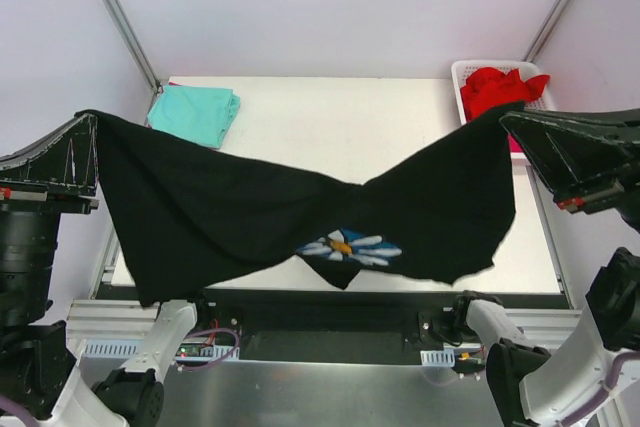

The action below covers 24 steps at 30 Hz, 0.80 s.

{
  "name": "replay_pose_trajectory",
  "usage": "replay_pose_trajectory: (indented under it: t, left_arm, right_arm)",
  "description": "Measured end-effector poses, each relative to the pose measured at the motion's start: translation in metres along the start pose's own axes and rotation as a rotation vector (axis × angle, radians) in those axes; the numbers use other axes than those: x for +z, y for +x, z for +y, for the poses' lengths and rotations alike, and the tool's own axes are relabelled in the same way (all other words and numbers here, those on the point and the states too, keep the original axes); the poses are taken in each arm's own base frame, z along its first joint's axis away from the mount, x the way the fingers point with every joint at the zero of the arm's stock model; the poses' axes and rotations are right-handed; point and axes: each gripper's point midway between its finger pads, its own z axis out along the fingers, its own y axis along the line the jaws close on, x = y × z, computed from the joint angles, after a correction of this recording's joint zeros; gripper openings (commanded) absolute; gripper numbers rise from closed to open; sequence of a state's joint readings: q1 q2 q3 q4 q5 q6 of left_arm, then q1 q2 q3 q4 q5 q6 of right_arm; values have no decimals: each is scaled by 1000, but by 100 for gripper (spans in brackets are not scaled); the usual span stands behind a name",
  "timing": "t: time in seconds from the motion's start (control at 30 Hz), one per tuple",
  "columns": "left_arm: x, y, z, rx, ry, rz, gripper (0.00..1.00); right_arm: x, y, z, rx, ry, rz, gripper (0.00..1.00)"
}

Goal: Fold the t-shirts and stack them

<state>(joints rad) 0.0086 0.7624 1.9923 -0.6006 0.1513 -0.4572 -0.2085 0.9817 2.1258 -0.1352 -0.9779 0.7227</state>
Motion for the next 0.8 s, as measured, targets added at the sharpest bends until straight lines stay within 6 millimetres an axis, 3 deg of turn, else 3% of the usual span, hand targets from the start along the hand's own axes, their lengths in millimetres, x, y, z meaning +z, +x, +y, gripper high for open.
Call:
replay_pose_trajectory:
  t: [0.2,0.3,0.37,0.47,0.57,0.8]
  left_arm:
    - [3,-14,-7,-5,23,-46,0]
    - [3,-24,-8,14,21,-81,0]
    - [6,-26,-6,21,11,-93,0]
    - [24,-13,10,30,-26,-74,0]
    - [58,17,36,29,-85,-3,0]
    - [190,141,118,-29,-210,301,0]
  right_arm:
    - [-3,-22,38,-101,-48,-64,1]
    - [-5,-25,37,-132,-37,-97,1]
    - [-2,-25,24,-133,-19,-101,1]
    - [7,-17,-18,-103,38,-79,1]
    - [21,-6,-85,-50,123,-31,1]
    - [58,24,-268,159,276,52,1]
